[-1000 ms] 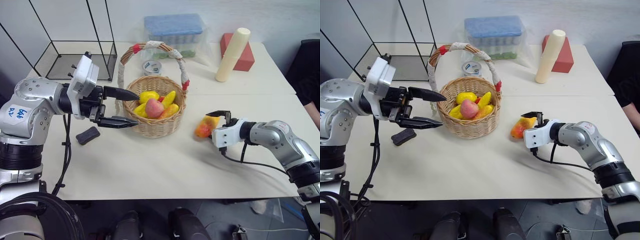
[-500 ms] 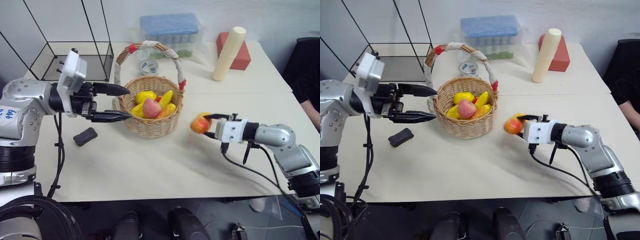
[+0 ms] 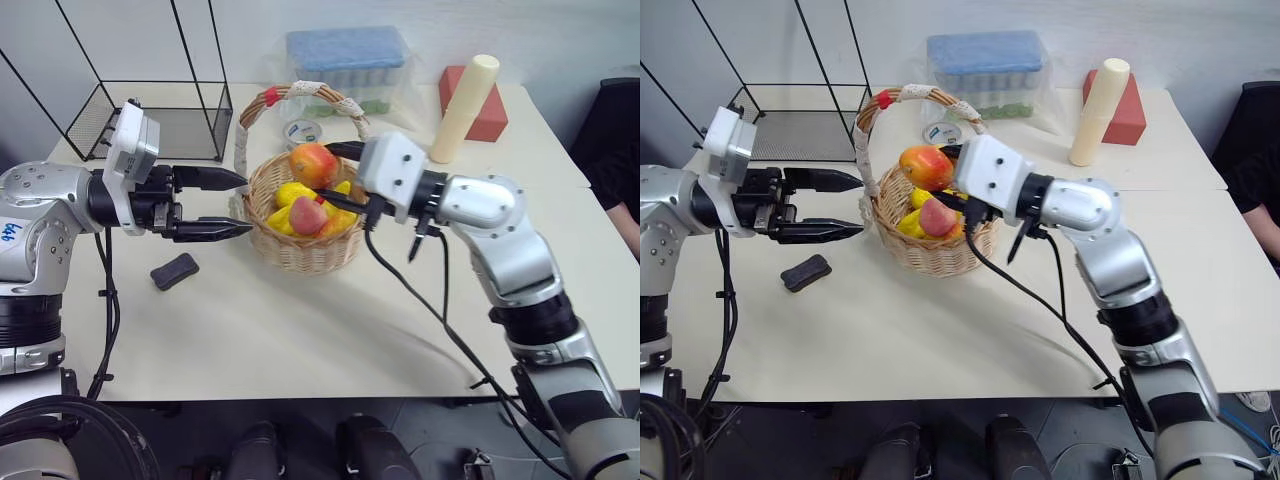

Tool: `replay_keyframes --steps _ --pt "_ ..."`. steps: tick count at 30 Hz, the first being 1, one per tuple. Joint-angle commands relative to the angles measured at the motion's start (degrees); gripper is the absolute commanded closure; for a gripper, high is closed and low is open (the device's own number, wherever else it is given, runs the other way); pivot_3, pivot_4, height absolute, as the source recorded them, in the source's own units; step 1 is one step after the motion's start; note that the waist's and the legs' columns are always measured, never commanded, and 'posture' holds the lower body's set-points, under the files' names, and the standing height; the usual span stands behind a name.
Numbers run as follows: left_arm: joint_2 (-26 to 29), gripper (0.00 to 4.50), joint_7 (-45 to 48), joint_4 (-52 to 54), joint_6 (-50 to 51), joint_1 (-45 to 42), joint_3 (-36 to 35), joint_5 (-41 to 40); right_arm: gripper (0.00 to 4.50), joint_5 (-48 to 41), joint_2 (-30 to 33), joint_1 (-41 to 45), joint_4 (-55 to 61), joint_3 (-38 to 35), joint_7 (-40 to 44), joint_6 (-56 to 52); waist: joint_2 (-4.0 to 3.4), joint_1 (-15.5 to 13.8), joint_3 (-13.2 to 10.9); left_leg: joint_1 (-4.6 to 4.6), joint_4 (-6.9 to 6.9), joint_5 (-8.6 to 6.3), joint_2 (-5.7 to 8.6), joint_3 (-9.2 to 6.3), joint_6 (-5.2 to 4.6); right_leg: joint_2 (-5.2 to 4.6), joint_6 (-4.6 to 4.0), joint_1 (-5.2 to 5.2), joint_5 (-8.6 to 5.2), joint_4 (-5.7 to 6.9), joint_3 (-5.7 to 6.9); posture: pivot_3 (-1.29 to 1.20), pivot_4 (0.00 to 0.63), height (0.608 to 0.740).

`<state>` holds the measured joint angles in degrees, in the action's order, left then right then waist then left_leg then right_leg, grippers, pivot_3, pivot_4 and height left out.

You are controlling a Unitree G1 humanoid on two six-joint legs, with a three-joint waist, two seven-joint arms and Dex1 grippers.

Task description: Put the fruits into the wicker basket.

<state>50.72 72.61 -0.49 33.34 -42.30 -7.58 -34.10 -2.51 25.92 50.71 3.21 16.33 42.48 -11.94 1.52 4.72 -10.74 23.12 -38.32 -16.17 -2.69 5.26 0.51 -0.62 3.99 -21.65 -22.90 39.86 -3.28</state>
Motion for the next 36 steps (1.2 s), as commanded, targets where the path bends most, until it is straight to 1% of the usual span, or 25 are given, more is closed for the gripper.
replay_keyframes --steps 1,2,4,6,8,12,14,16,19,23,27,30,33,36 --pt "1.4 0.72 -0.31 2.2 -0.43 -0.47 -1.92 -0.68 1.6 5.69 -0.59 1.92 -4.18 1.63 -2.52 1.8 0.0 0.02 0.0 0.0 0.0 0.0 0.0 0.0 0.0 0.0 0.0 0.0 0.0 0.0 0.0 0.0 0.15 0.74" --pt "1.46 0.72 -0.32 2.33 -0.39 -0.38 -2.04 -0.7 1.45 6.45 -0.6 1.73 -4.72 1.95 -2.47 2.0 0.0 0.04 0.0 0.0 0.01 0.0 -0.01 -0.01 0.0 0.0 0.0 -0.01 0.0 0.0 0.01 0.0 0.15 0.74" --pt "1.61 0.72 -0.33 2.88 -0.18 -0.01 -2.34 -0.94 0.83 6.51 -0.37 0.69 -3.41 1.58 -1.47 1.41 0.0 0.08 0.0 0.0 0.01 0.0 0.0 0.0 0.0 0.0 0.0 -0.01 0.0 0.01 0.01 0.0 0.15 0.74" --pt "1.7 0.72 -0.31 3.19 -0.05 0.21 -2.46 -1.11 0.18 3.73 -0.44 -1.11 1.13 -0.33 -0.09 -1.95 0.0 0.08 0.0 0.01 0.04 0.0 -0.01 0.0 0.0 0.01 0.0 -0.02 0.0 0.04 0.01 0.0 0.15 0.74" --pt "1.71 0.72 -0.29 3.2 -0.05 0.24 -2.44 -1.18 0.18 0.56 -0.76 -2.61 5.66 -2.93 0.21 -6.07 0.0 0.06 0.0 0.01 0.09 0.0 -0.02 -0.01 0.0 0.02 0.0 -0.02 0.0 0.1 0.01 0.0 0.15 0.74" --pt "1.3 0.72 0.03 2.31 -0.63 -0.35 -1.91 -0.88 0.18 -10.97 1.52 -8.16 20.05 -9.66 3.02 -18.2 0.0 -0.09 0.0 0.03 0.12 0.0 -0.02 -0.03 0.0 0.02 0.0 -0.01 0.0 0.1 0.03 0.0 0.15 0.74" --pt "0.81 0.72 0.27 1.73 -0.99 -0.97 -1.43 -0.74 0.18 -14.54 3.29 -10.81 25.39 -12.88 2.48 -23.98 0.0 -0.17 0.0 0.03 0.12 0.0 -0.02 -0.04 0.0 0.02 0.0 0.02 0.0 0.06 0.04 0.0 0.15 0.74" --pt "-0.04 0.72 0.46 1.12 -1.46 -1.85 -0.59 -0.49 0.18 -16.44 3.5 -12.99 27.27 -16.68 -1.03 -29.51 0.0 -0.3 0.0 0.03 0.11 0.0 -0.01 -0.05 0.0 0.01 0.0 0.05 0.0 -0.02 0.04 0.0 0.15 0.74" --pt "-1.2 0.72 0.45 0.93 -1.62 -2.85 0.1 -0.56 0.18 -17.21 -0.03 -12.24 23.78 -20.35 -8.19 -34.75 0.01 -0.19 0.01 0.0 0.06 0.0 0.0 -0.04 0.01 0.01 0.0 0.07 0.0 -0.1 0.04 0.0 0.15 0.74" --pt "-1.92 0.72 0.75 0.79 -1.99 -3.55 0.7 -0.43 0.18 -16.09 -4.64 -8.18 14.65 -21.73 -14.65 -34.72 0.01 0.23 0.01 -0.05 0.12 0.04 -0.01 0.02 0.06 0.07 0.0 0.0 0.0 -0.04 -0.02 0.0 0.15 0.74" --pt "-1.92 0.72 0.71 0.87 -2.07 -3.75 0.7 -0.46 0.18 -15.98 -7.63 -3.44 4.82 -21.19 -16.57 -32.53 0.0 0.24 0.0 0.0 0.16 0.05 -0.01 0.06 0.09 0.07 0.0 -0.15 0.0 0.0 -0.05 0.0 0.15 0.74" --pt "-1.7 0.72 0.42 1.04 -2.08 -3.54 0.36 -0.52 0.18 -15.27 -8.9 -1.67 -0.34 -20.08 -16.72 -30.48 0.0 0.2 0.0 0.02 0.18 0.05 -0.01 0.06 0.09 0.06 0.0 -0.17 0.0 0.0 -0.05 0.0 0.15 0.74" --pt "-1.65 0.72 -0.27 1.1 -1.9 -3.43 -0.12 -0.64 0.78 -14.37 -9.76 -0.77 -4.09 -19.55 -17.29 -27.86 0.01 0.2 0.01 0.05 0.18 0.05 -0.01 0.06 0.08 0.06 0.0 -0.17 0.0 0.02 -0.05 0.0 0.15 0.74" --pt "-1.49 0.72 -0.55 1.48 -1.82 -3.08 -0.27 -0.74 1.79 -14.18 -10.41 -0.59 -5.32 -18.95 -17.38 -26.52 0.0 0.16 0.01 0.07 0.17 0.05 -0.01 0.05 0.08 0.05 -0.01 -0.17 0.0 0.01 -0.04 0.0 0.15 0.74"
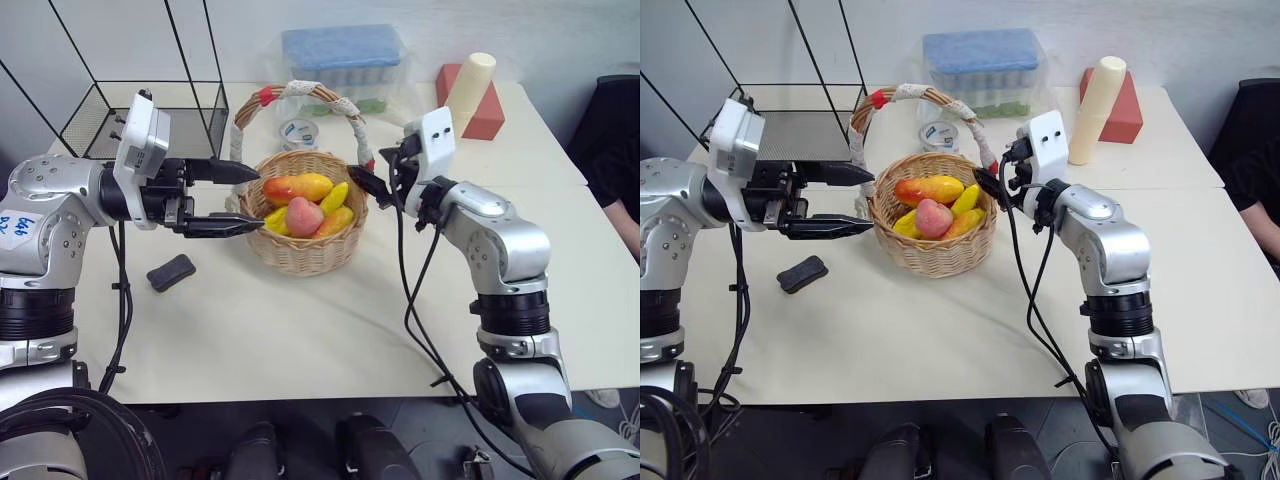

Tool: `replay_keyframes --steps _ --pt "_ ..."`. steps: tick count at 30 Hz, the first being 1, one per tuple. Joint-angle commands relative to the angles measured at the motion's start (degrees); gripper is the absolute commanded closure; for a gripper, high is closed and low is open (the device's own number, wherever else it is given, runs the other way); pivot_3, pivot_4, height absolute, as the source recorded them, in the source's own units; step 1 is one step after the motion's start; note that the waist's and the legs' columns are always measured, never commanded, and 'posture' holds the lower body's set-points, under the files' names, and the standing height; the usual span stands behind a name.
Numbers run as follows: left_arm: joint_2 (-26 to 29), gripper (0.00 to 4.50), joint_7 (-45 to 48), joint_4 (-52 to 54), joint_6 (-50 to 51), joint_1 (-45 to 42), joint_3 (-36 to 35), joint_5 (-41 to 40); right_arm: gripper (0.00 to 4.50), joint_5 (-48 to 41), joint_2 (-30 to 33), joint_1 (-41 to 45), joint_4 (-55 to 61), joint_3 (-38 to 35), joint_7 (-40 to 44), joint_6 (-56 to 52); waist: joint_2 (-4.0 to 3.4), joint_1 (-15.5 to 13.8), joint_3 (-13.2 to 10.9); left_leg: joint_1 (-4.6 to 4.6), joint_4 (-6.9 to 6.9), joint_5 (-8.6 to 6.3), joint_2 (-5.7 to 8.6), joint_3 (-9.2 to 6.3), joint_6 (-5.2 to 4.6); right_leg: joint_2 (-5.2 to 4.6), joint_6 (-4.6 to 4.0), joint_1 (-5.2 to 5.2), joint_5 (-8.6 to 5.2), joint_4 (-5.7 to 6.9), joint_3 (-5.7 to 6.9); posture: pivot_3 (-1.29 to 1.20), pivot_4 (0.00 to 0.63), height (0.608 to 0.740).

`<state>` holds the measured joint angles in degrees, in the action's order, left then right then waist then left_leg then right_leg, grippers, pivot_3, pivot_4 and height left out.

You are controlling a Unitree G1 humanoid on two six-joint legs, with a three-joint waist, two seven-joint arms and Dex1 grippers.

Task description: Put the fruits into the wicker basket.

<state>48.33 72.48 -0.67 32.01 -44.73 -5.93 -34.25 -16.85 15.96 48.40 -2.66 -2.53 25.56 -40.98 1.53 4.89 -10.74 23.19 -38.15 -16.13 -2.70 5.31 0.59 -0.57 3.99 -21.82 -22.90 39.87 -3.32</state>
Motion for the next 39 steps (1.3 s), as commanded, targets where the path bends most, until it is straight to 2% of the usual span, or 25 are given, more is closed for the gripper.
replay_keyframes --steps 1,7,8,10,14,20,23,28,30,31,33,36,39 --pt "0.93 0.72 -0.48 1.76 -0.46 -0.58 -1.96 -0.62 2.15 0.14 -0.6 1.72 0.4 -0.01 -0.45 2.73 0.0 0.0 0.0 0.0 0.0 0.0 0.0 0.0 0.0 0.0 0.0 0.0 0.0 0.01 0.0 0.0 0.15 0.74" --pt "0.76 0.72 -0.71 1.94 0.0 -0.6 -2.01 -1.03 4.16 1.32 0.12 0.32 2.31 1.13 -0.15 3.77 0.0 -0.01 0.0 0.01 0.01 0.0 -0.01 -0.01 0.0 0.0 0.0 0.0 0.0 0.02 0.01 0.0 0.15 0.74" --pt "0.59 0.72 -0.78 1.98 0.1 -0.69 -1.91 -1.11 4.32 1.57 0.46 -0.05 3.02 0.97 -0.34 4.06 0.0 -0.01 0.0 0.01 0.01 0.0 -0.01 -0.01 0.0 0.0 0.0 0.0 0.0 0.02 0.01 0.0 0.15 0.74" --pt "-0.12 0.72 -1.21 1.9 0.37 -1.15 -1.66 -1.32 4.32 1.49 2.4 -1.12 6.23 -0.9 -0.68 3.8 0.0 -0.04 0.0 0.01 0.02 0.0 -0.01 -0.01 0.0 0.01 0.0 -0.01 0.0 0.02 0.01 0.0 0.15 0.74" --pt "-1.44 0.72 -1.5 1.58 1.04 -2.04 -1.4 -2.05 4.32 -1.16 10.12 -4.6 15.37 -8.93 -0.34 1.05 0.0 -0.94 -0.01 0.14 0.03 -0.02 0.01 -0.06 -0.03 -0.03 0.0 -0.03 0.0 0.04 0.06 0.0 0.15 0.74" --pt "-3.63 0.72 -1.91 0.54 2.05 -3.28 -0.88 -2.79 4.32 -4.62 25.61 -17.45 22.19 -25.84 4.3 -2.92 0.0 -2.57 -0.01 0.13 0.08 -0.07 0.05 -0.04 -0.11 -0.07 0.01 0.09 0.0 -0.24 0.07 0.0 0.15 0.74" --pt "-4.79 0.72 -1.74 -0.41 1.67 -3.87 -0.24 -2.43 4.32 -5.46 27.86 -24.74 22.82 -31.16 5.27 -2.59 -0.01 -2.53 0.0 0.01 0.08 -0.06 0.03 -0.01 -0.09 0.02 0.01 0.2 0.0 -0.39 0.02 0.0 0.15 0.74" --pt "-6.96 0.72 -1.42 -1.39 1.66 -5.2 0.5 -2.4 4.32 -5.31 25.15 -32.71 20.04 -34.07 4.87 2.41 -0.05 -1.38 0.0 -0.11 0.09 0.06 -0.03 0.14 0.03 0.15 0.01 0.21 0.0 -0.3 -0.15 0.0 0.15 0.74" --pt "-7.88 0.72 -1.42 -1.78 1.5 -5.92 1.0 -2.14 3.61 -8.43 22.65 -35.16 19.18 -36.87 5.93 3.76 -0.05 -1.46 0.0 -0.15 0.09 0.07 -0.04 0.14 0.05 0.19 0.01 0.21 0.0 -0.26 -0.15 0.0 0.15 0.74" --pt "-8.18 0.72 -1.29 -1.86 1.29 -6.11 1.21 -2.0 3.42 -8.68 22.66 -37.14 19.36 -37.69 7.01 4.83 -0.06 -1.69 0.0 -0.15 0.1 0.07 -0.04 0.11 0.06 0.19 0.01 0.22 0.0 -0.27 -0.14 0.0 0.15 0.74" --pt "-8.61 0.72 -1.4 -1.86 1.5 -6.41 1.29 -2.11 2.75 -9.52 23.66 -40.13 19.85 -40.58 7.85 5.13 -0.06 -1.92 0.0 -0.14 0.11 0.06 -0.01 0.1 0.04 0.17 0.01 0.23 0.0 -0.28 -0.13 0.0 0.15 0.74" --pt "-8.76 0.72 -1.27 -1.9 1.88 -6.49 1.22 -2.4 1.76 -13.1 26.34 -43.5 20.61 -46.19 10.08 3.14 -0.07 -2.23 0.0 -0.09 0.09 0.03 0.03 0.11 0.0 0.1 0.01 0.23 0.0 -0.34 -0.14 0.0 0.15 0.74" --pt "-8.33 0.72 -0.61 -1.84 2.08 -5.87 1.03 -2.58 0.78 -17.37 32.03 -50.62 21.49 -53.05 18.47 0.03 -0.08 -2.62 0.0 -0.12 0.08 0.03 0.03 0.1 -0.01 0.1 0.02 0.27 0.0 -0.35 -0.13 0.0 0.15 0.74"
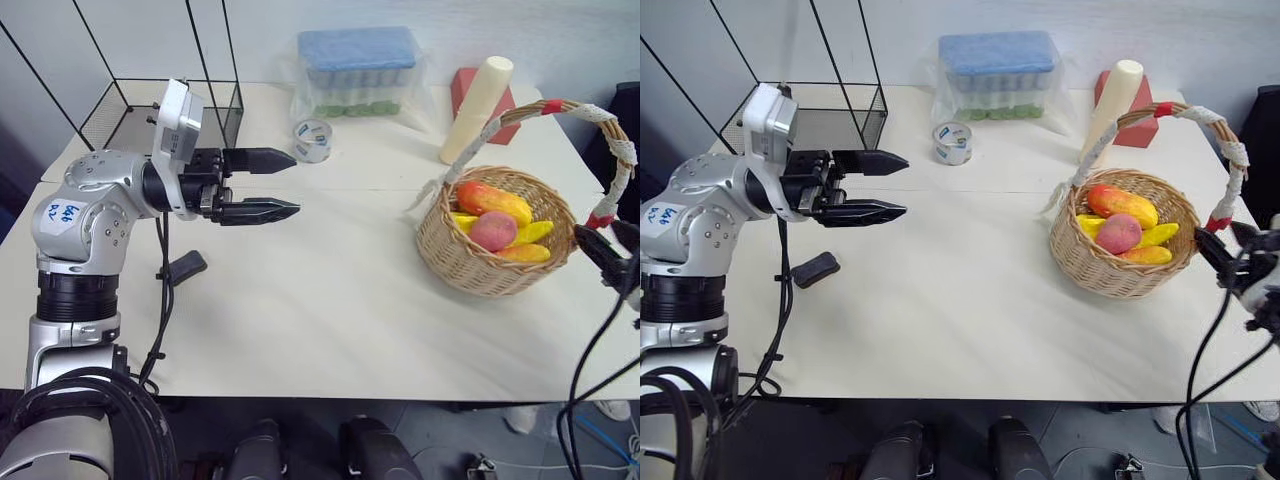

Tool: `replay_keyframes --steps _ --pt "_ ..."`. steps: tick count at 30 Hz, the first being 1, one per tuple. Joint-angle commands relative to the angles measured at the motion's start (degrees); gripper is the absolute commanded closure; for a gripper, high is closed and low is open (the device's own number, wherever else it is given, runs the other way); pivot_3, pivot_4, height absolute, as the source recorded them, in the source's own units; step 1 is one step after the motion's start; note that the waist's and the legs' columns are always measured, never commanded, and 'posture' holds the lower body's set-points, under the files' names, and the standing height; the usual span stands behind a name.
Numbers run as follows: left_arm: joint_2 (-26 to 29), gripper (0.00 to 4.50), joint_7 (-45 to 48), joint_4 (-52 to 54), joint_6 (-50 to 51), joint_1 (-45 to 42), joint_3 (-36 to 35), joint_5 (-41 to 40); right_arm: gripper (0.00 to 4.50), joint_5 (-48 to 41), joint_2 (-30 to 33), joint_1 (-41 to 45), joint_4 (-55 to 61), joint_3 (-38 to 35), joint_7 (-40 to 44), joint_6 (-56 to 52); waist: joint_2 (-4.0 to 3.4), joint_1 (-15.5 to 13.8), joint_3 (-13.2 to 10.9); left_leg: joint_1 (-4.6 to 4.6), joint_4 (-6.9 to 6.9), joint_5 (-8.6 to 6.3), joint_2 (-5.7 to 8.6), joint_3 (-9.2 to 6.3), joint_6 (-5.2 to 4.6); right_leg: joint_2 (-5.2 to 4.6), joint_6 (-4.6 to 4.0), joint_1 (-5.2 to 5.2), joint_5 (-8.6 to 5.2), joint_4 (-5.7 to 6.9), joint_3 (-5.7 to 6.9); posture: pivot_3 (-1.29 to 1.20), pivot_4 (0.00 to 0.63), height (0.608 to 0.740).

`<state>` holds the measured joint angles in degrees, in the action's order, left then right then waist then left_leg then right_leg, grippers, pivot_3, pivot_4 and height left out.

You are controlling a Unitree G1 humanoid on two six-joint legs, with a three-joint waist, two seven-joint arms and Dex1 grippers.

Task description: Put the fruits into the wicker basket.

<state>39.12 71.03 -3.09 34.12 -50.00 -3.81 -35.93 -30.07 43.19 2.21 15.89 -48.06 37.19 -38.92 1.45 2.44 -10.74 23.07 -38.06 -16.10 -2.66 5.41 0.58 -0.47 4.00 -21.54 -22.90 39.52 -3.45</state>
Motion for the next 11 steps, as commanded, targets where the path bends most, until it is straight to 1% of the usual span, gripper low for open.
replay_keyframes --steps 1,2,3,6,9,11 --pt "1.14 0.72 1.2 0.62 0.28 -0.36 -1.27 -1.19 0.78 -5.88 7.29 -7.52 2.33 -10.71 10.51 -4.3 0.0 -0.4 0.0 -0.02 0.02 0.0 -0.02 -0.01 0.0 0.02 0.0 0.02 0.0 -0.02 0.0 0.0 0.15 0.74" --pt "1.32 0.72 1.46 0.66 0.44 -0.16 -1.44 -1.37 0.78 -7.36 9.25 -9.87 1.56 -13.25 13.29 -6.15 -0.01 -0.6 0.0 -0.02 0.02 0.0 -0.02 -0.01 0.0 0.05 0.0 0.04 0.0 -0.06 0.01 0.0 0.15 0.74" --pt "1.54 0.72 1.8 0.51 0.62 -0.07 -1.58 -1.47 0.78 -8.71 11.55 -13.44 -0.3 -17.28 17.94 -7.94 -0.01 -0.7 0.0 -0.03 0.04 0.0 -0.01 0.0 0.0 0.05 0.0 0.05 0.0 -0.09 -0.01 0.0 0.15 0.74" --pt "1.87 0.72 2.59 -0.14 0.56 -0.02 -1.72 -1.37 0.78 -11.58 16.11 -20.0 -5.92 -25.43 26.47 -12.39 0.02 -0.68 -0.01 -0.11 0.05 -0.01 -0.04 -0.01 -0.02 0.1 0.01 0.21 0.0 -0.24 -0.01 0.0 0.15 0.74" --pt "1.59 0.72 3.03 -0.82 0.77 -0.14 -1.97 -1.76 0.78 -13.2 18.9 -21.31 -10.31 -28.63 29.12 -15.2 0.07 -0.54 -0.03 -0.39 0.13 -0.04 -0.05 0.0 -0.07 0.11 0.03 0.6 0.01 -0.49 -0.01 0.0 0.15 0.74" --pt "0.86 0.72 2.48 -0.99 1.08 -0.16 -2.28 -2.26 0.78 -13.97 18.99 -20.01 -10.69 -28.54 28.18 -15.53 0.08 -0.47 -0.04 -0.98 0.38 -0.09 -0.05 0.0 -0.08 0.11 0.03 1.21 0.0 -0.81 -0.02 0.0 0.15 0.74"
